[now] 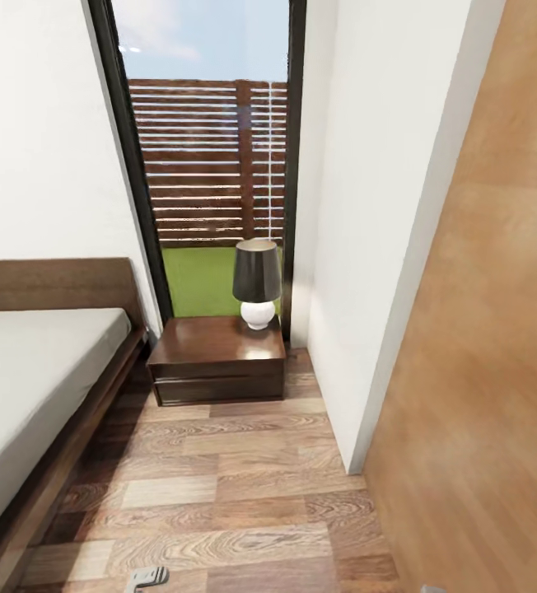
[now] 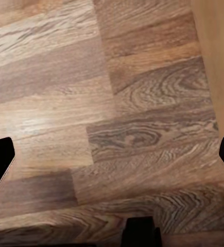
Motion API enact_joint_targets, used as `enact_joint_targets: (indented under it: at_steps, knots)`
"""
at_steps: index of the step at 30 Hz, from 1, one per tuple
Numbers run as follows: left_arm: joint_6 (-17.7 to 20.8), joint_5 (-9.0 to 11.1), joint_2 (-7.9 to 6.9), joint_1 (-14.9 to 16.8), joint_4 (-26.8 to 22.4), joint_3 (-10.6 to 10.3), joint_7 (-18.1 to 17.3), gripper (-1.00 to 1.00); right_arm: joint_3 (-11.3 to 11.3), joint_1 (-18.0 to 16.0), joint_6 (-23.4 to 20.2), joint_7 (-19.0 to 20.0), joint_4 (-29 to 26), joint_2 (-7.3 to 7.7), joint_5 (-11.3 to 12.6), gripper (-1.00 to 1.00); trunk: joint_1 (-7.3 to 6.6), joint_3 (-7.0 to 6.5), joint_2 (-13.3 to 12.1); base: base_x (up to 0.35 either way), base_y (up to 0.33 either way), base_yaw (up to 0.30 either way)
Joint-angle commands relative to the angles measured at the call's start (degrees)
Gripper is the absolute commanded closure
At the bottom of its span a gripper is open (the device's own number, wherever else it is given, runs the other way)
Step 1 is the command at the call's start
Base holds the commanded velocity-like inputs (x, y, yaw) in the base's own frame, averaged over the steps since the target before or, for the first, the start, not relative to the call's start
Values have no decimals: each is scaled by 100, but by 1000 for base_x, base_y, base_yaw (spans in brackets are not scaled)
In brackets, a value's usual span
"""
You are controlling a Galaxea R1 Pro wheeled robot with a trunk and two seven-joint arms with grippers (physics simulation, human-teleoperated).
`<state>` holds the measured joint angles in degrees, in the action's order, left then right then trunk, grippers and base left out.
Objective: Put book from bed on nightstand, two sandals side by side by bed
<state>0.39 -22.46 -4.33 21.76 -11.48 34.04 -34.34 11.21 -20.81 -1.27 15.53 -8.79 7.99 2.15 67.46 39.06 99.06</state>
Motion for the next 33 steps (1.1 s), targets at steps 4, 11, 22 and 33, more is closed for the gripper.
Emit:
enact_joint_targets:
  at_steps: [4, 11, 22, 33]
  knots:
    - [3, -44, 2, 4, -4, 50, -29, -100, 29, -2, -13, 29, -4, 0, 22, -100, 3, 5, 2, 319, 4, 0]
    - [3, -45, 2, 4, -4, 50, -29, -100, 30, -2, -13, 29, -4, 0, 22, -100, 3, 5, 2, 291, 45, 0]
    - [4, -48, 2, 4, -4, 42, -29, -100, 30, -2, -13, 29, -3, 0, 22, -100, 3, 5, 2, 52, 8, 65]
    - [0, -48, 2, 4, -4, 41, -29, -100, 30, -2, -13, 29, -1, 0, 22, -100, 3, 5, 2, 1, 0, 198]
